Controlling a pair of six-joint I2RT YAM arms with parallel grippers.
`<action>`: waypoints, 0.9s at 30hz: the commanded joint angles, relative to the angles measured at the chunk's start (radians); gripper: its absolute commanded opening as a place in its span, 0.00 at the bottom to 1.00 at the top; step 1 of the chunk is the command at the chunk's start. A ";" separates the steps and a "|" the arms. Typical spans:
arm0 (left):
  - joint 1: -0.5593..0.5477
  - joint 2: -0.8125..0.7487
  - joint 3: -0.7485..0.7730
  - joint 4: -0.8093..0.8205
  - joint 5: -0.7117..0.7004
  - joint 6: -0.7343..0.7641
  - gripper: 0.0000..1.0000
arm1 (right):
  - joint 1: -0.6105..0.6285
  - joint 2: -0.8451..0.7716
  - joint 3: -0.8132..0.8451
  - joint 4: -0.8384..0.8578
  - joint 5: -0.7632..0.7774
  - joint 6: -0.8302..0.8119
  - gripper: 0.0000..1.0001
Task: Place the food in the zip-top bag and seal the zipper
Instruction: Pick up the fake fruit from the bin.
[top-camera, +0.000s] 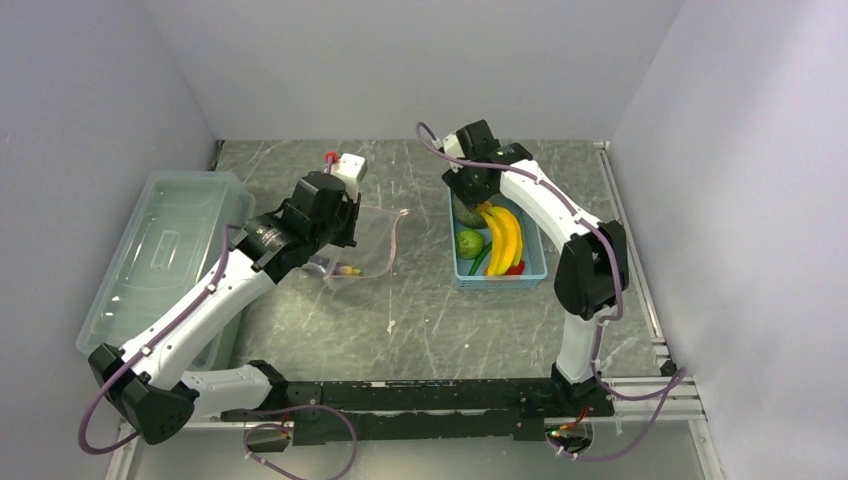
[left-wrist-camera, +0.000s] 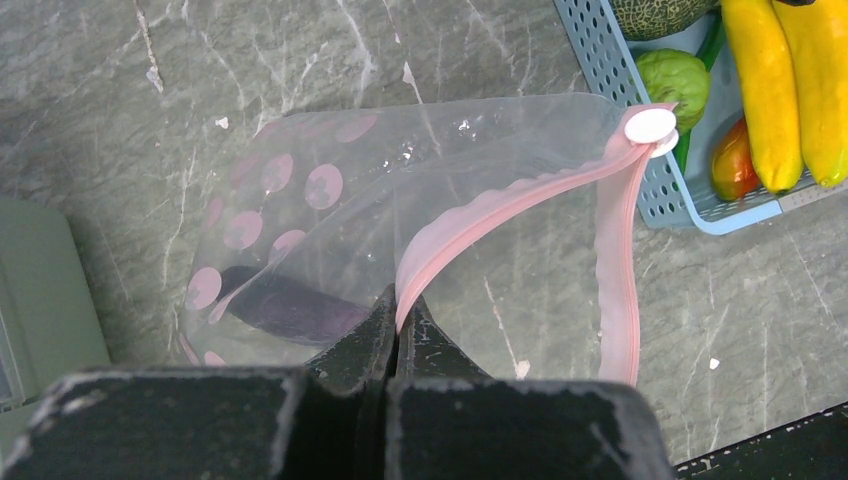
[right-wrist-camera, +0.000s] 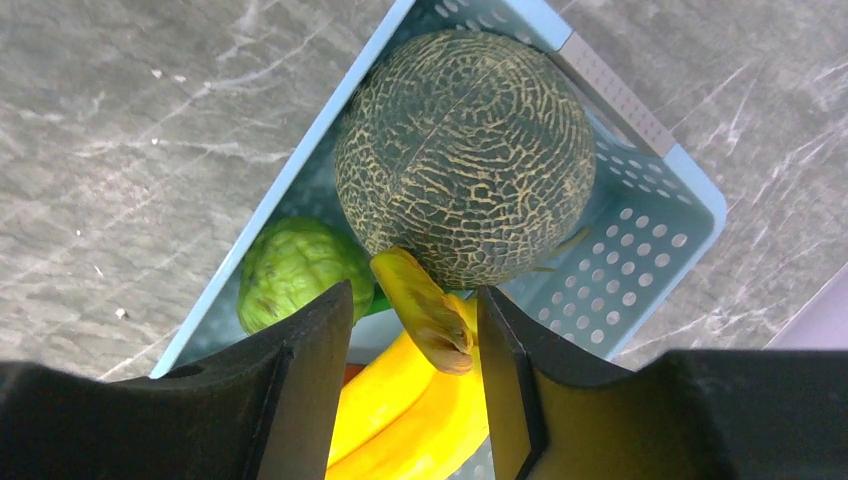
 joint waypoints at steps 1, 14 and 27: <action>0.004 -0.020 0.003 0.023 0.010 0.014 0.00 | -0.003 0.020 0.049 -0.062 0.008 -0.038 0.52; 0.003 -0.017 0.003 0.022 0.006 0.015 0.00 | 0.007 0.024 0.046 -0.062 0.112 -0.039 0.08; 0.003 -0.018 0.002 0.023 0.004 0.012 0.00 | 0.067 -0.189 -0.022 0.094 0.317 -0.015 0.00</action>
